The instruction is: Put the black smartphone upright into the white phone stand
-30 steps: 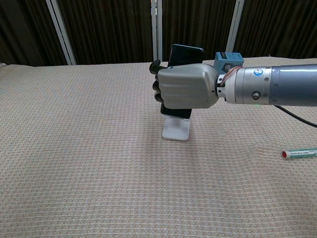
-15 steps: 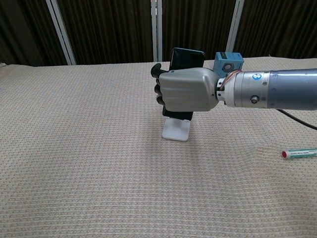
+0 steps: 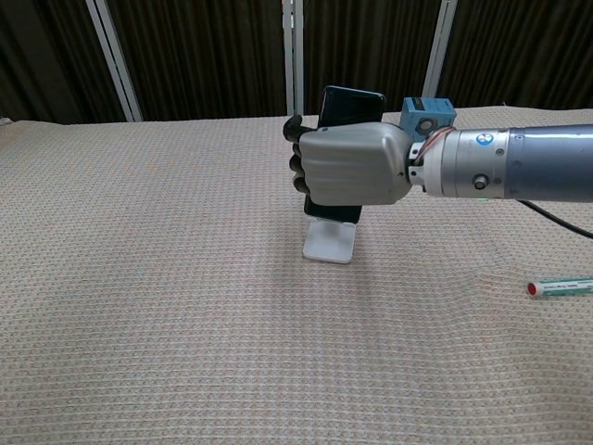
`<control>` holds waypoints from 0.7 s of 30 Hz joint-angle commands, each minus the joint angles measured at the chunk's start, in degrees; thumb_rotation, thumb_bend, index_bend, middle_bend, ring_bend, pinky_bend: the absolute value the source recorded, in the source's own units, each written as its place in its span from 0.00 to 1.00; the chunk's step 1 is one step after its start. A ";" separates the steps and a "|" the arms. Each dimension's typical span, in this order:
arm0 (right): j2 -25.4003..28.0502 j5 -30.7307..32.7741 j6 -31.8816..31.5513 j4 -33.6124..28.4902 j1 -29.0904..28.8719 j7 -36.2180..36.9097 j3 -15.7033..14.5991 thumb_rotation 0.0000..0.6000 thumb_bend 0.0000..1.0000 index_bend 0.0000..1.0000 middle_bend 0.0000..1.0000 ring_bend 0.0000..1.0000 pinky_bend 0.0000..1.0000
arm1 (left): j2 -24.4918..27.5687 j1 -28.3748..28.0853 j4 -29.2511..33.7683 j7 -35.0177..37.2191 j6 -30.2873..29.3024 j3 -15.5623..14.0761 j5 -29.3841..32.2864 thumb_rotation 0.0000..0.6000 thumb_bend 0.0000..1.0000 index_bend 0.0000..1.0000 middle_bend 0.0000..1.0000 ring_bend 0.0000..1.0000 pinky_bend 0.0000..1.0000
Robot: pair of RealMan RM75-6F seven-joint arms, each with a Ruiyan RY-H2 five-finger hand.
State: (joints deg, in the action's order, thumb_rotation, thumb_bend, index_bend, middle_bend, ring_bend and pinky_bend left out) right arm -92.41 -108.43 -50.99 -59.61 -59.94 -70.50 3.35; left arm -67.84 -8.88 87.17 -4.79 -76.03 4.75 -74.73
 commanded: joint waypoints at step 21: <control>-0.07 2.48 -1.00 -0.95 1.58 0.05 0.46 1.00 0.20 0.16 0.18 0.35 0.29 | 0.07 -0.02 0.17 0.02 -0.10 -0.06 -0.10 1.00 0.00 0.00 0.00 0.00 0.00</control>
State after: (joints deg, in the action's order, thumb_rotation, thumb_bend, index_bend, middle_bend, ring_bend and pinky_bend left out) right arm -92.58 -106.02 -51.80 -60.42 -58.48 -70.56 3.77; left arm -67.78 -8.90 87.33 -4.78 -76.13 4.70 -74.83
